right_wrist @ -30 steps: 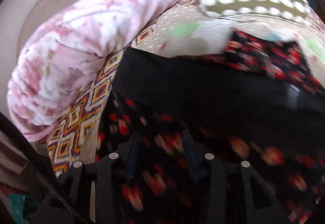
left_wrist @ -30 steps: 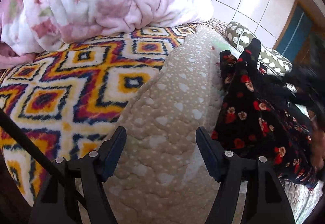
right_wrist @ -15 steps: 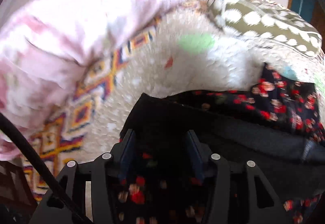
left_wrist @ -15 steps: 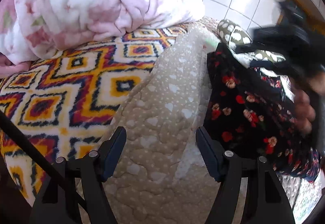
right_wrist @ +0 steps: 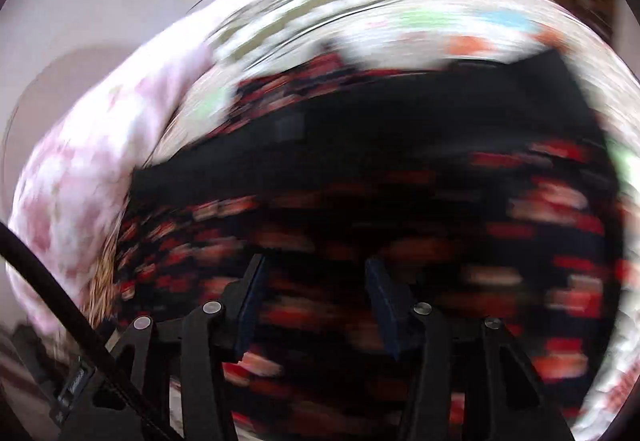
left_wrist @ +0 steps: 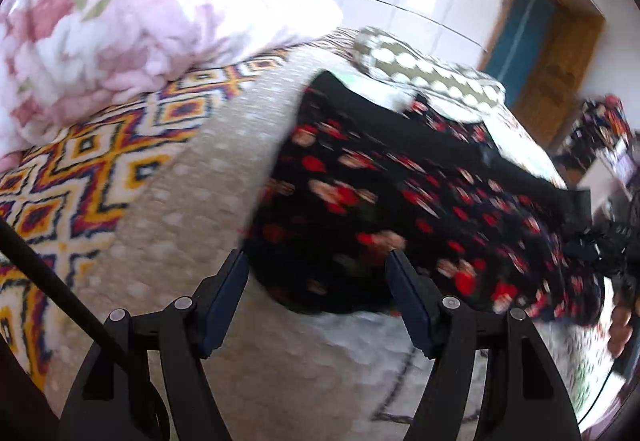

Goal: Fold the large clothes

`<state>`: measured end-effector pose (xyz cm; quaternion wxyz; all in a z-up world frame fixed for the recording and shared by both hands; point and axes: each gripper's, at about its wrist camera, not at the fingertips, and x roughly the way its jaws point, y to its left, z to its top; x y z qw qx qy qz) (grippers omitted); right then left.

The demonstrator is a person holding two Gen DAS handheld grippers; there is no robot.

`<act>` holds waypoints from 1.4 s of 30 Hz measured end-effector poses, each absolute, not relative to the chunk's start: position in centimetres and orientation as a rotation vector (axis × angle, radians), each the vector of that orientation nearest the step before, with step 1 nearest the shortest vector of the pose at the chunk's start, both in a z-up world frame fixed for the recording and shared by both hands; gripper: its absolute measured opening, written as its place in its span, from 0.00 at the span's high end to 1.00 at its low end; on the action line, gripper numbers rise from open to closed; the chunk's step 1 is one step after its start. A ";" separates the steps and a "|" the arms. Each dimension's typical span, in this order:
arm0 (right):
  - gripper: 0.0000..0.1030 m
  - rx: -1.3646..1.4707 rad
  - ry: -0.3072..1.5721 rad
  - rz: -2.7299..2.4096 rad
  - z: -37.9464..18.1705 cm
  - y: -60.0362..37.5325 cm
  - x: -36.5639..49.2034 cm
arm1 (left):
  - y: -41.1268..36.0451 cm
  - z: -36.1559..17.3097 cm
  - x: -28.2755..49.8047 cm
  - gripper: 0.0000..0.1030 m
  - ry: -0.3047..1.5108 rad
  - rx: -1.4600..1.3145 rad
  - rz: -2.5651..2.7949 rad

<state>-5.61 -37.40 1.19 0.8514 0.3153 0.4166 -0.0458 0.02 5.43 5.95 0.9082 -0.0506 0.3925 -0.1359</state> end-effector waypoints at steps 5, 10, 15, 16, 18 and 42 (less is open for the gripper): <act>0.50 0.736 0.809 -0.280 0.6 -44.4 -11.4 | 2.0 4.9 -1.5 0.28 0.796 0.006 -0.270; 0.47 0.876 0.752 -0.273 0.0 -47.2 -16.3 | 0.2 4.1 -2.5 0.26 0.745 0.100 -0.215; 0.42 0.924 0.710 -0.153 -0.4 -45.0 -20.1 | -0.9 3.2 -3.0 0.20 0.718 0.182 -0.180; 0.41 0.932 0.708 -0.136 -0.8 -44.4 -20.8 | -1.1 3.0 -3.1 0.19 0.719 0.193 -0.176; 0.36 0.970 0.696 -0.103 -1.9 -43.5 -22.2 | -1.4 2.6 -3.2 0.19 0.726 0.210 -0.169; 0.74 0.774 0.667 -0.087 2.8 -37.0 -12.6 | 6.5 6.8 -4.1 0.19 0.660 -0.050 -0.259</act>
